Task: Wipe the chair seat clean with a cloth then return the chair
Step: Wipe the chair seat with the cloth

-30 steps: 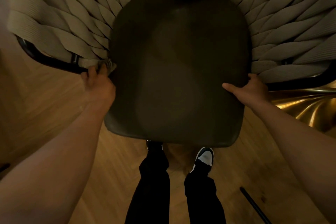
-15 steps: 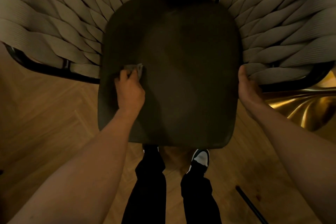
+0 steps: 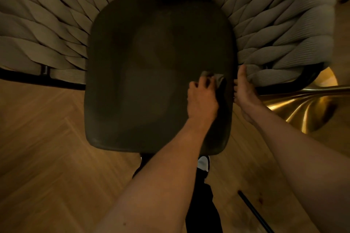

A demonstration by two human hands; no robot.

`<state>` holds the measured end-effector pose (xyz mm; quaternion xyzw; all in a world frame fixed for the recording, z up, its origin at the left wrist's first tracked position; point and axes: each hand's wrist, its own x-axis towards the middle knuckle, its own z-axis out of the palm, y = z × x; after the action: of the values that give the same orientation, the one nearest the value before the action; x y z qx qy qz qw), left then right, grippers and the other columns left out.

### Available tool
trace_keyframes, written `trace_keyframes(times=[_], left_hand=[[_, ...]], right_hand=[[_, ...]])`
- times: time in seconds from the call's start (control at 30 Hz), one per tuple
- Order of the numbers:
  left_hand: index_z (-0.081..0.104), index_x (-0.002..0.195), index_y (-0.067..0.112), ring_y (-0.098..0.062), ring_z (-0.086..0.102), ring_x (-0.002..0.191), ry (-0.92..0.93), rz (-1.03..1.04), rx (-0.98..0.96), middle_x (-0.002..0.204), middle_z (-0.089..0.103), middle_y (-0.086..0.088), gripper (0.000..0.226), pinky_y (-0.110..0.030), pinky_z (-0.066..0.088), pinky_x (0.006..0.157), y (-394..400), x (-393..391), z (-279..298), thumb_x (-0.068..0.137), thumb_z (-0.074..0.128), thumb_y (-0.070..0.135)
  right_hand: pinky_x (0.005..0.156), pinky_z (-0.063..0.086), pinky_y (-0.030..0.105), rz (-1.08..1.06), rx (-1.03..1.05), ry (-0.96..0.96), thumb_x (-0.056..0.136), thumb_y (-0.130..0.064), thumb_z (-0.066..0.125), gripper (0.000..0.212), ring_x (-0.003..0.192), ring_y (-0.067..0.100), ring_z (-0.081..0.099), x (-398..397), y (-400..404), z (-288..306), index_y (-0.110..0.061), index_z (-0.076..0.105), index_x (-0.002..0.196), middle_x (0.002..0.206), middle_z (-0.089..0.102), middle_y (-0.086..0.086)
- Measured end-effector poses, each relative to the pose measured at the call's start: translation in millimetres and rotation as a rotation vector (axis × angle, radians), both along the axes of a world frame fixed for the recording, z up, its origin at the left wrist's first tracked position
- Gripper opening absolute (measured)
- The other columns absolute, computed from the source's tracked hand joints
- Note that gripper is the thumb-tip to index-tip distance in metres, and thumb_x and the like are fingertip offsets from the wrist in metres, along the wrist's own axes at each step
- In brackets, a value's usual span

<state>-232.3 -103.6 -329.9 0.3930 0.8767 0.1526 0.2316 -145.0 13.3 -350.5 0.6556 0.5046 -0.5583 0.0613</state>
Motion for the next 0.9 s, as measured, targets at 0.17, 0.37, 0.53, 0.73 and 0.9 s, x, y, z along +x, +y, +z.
trace_keyframes(times=[0.17,0.37,0.53,0.73,0.9], left_hand=[[0.042,0.143,0.026,-0.026,0.037,0.109,-0.058,-0.167,0.005,0.147,0.033,-0.002,0.048,-0.042,0.045,0.091,21,30,0,0.095,0.051,0.031],[0.046,0.141,0.024,-0.029,0.038,0.111,0.109,-0.344,-0.014,0.147,0.032,-0.004,0.046,-0.037,0.037,0.093,8,11,4,0.096,0.048,0.032],[0.041,0.145,0.02,-0.032,0.041,0.105,0.157,-0.372,-0.029,0.144,0.035,-0.006,0.051,-0.04,0.04,0.09,-6,-22,6,0.095,0.05,0.023],[0.04,0.145,0.02,-0.027,0.04,0.096,0.231,-0.23,-0.148,0.141,0.036,-0.005,0.049,-0.034,0.039,0.081,-41,-74,9,0.096,0.045,0.018],[0.032,0.149,0.023,-0.028,0.04,0.099,0.278,-0.129,-0.24,0.143,0.033,-0.005,0.061,-0.035,0.043,0.085,-74,-110,8,0.091,0.049,0.013]], right_hand=[[0.108,0.043,0.044,0.045,0.002,0.071,0.088,-0.086,0.016,0.071,0.119,0.019,0.055,-21,-19,59,-0.037,0.059,0.116,0.129,0.059,0.001],[0.105,0.047,0.05,0.106,0.063,-0.004,0.082,-0.081,0.029,0.086,0.12,0.029,0.06,-17,-15,40,-0.021,0.061,0.135,0.13,0.064,0.007],[0.104,0.045,0.041,0.209,0.196,-0.071,0.102,-0.036,0.057,0.055,0.133,0.031,0.052,-25,-12,37,-0.014,0.044,0.15,0.148,0.053,0.011],[0.109,0.044,0.042,0.304,0.233,-0.141,0.091,-0.048,0.07,0.081,0.139,0.033,0.047,-47,-8,34,-0.017,0.033,0.156,0.156,0.045,0.009],[0.107,0.044,0.044,0.345,0.288,-0.189,0.084,-0.046,0.079,0.087,0.139,0.034,0.046,-55,-13,32,-0.016,0.035,0.153,0.155,0.044,0.01]])
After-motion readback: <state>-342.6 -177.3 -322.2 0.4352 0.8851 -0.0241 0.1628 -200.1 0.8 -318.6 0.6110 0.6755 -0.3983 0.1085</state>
